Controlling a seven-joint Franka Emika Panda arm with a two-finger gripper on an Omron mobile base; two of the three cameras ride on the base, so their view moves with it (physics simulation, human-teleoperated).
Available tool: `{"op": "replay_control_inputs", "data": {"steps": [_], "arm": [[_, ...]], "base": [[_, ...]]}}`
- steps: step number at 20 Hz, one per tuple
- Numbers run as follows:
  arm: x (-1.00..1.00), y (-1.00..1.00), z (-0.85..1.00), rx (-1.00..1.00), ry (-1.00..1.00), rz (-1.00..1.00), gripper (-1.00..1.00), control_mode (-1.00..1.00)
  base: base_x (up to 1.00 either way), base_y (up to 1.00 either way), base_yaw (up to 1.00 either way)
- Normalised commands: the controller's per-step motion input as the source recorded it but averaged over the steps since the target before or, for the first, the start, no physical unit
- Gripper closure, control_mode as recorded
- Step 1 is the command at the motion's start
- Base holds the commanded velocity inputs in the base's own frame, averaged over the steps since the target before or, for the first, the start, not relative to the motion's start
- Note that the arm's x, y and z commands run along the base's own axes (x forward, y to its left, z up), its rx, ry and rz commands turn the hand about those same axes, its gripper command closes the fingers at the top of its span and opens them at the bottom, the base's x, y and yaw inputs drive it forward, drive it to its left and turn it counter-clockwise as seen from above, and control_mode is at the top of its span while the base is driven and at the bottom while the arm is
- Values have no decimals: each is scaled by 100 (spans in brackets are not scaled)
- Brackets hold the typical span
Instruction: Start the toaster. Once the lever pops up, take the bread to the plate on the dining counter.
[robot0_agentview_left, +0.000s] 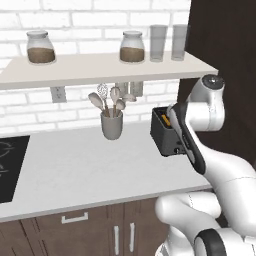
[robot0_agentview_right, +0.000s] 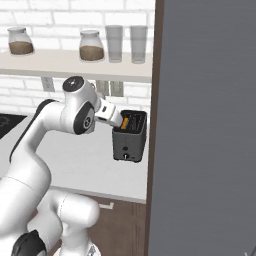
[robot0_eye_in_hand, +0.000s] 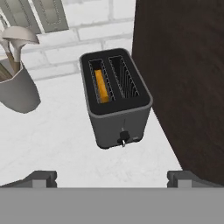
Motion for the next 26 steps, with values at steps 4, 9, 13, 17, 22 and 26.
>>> {"op": "replay_control_inputs", "data": {"steps": [4, 9, 13, 17, 22, 26], "arm": [[0, 0, 3, 0, -3, 0, -100, -100], [0, 0, 2, 0, -2, 1, -100, -100], [0, 0, 0, 0, 0, 0, -100, -100], [0, 0, 0, 0, 0, 0, -100, -100], [0, 0, 0, 0, 0, 0, -100, -100], [0, 0, 0, 0, 0, 0, -100, -100]], "base": [[0, 0, 0], [0, 0, 0], [0, 0, 0], [0, 0, 0], [0, 0, 0], [0, 0, 0]]}}
